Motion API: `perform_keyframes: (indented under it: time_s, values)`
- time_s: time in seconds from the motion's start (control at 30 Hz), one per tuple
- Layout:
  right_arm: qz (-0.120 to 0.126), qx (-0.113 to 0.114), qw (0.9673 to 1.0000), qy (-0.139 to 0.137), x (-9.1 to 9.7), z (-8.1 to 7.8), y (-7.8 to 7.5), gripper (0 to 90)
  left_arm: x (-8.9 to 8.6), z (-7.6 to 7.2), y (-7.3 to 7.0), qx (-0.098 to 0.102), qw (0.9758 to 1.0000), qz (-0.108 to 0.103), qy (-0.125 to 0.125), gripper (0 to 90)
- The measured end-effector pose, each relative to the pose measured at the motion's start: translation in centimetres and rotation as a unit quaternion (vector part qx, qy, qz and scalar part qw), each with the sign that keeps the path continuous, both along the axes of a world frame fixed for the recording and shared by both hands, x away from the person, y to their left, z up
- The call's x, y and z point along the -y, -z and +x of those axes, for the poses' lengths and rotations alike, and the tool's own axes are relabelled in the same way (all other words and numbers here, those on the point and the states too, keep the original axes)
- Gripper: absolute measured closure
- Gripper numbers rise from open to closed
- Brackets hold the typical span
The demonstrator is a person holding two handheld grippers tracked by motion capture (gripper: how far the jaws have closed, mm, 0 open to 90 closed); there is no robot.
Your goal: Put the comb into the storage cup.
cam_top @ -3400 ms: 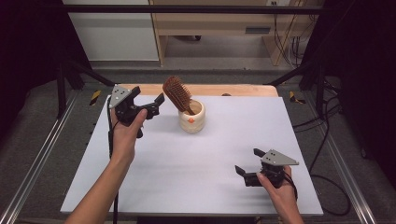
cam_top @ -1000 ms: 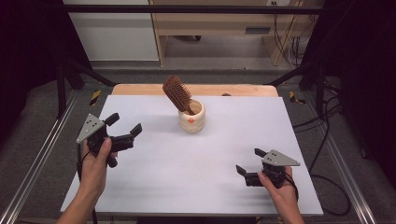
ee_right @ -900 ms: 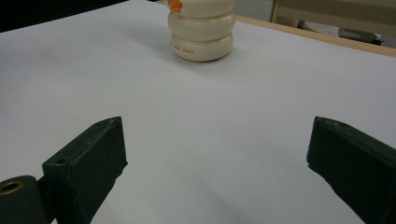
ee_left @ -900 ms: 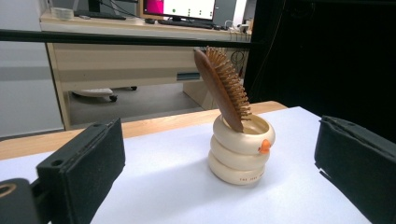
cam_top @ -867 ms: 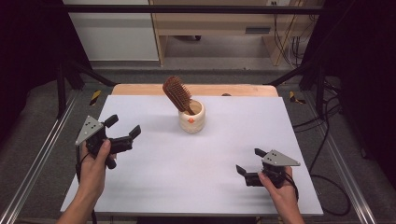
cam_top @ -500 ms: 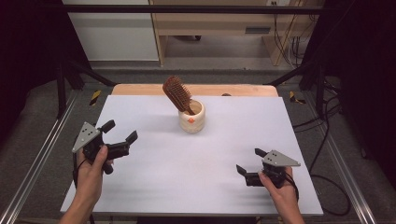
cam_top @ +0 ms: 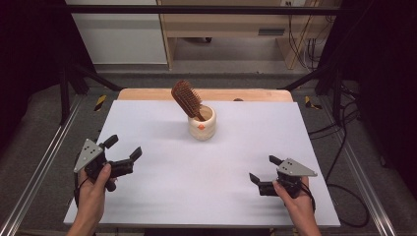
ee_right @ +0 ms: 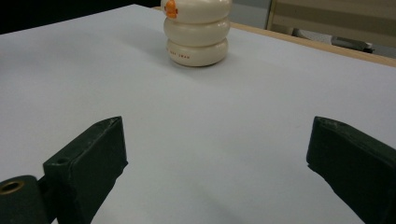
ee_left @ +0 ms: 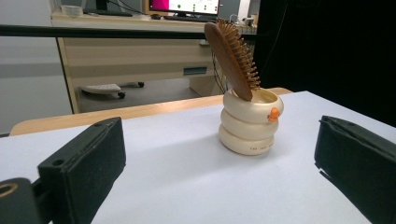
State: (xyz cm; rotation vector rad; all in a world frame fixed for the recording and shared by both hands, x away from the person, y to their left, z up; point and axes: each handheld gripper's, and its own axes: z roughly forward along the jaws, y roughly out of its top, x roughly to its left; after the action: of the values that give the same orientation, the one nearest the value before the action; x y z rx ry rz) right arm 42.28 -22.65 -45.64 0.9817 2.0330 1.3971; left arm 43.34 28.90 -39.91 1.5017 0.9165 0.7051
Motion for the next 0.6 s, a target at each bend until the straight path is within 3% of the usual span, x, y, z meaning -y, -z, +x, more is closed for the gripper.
perform_keyframes:
  time_s: [0.6]
  values:
    - [0.005,0.002,1.0,0.003,0.2,0.0,0.1,5.2,-0.5,-1.1,1.6,-0.004,0.9999,-0.01,0.002,1.9]
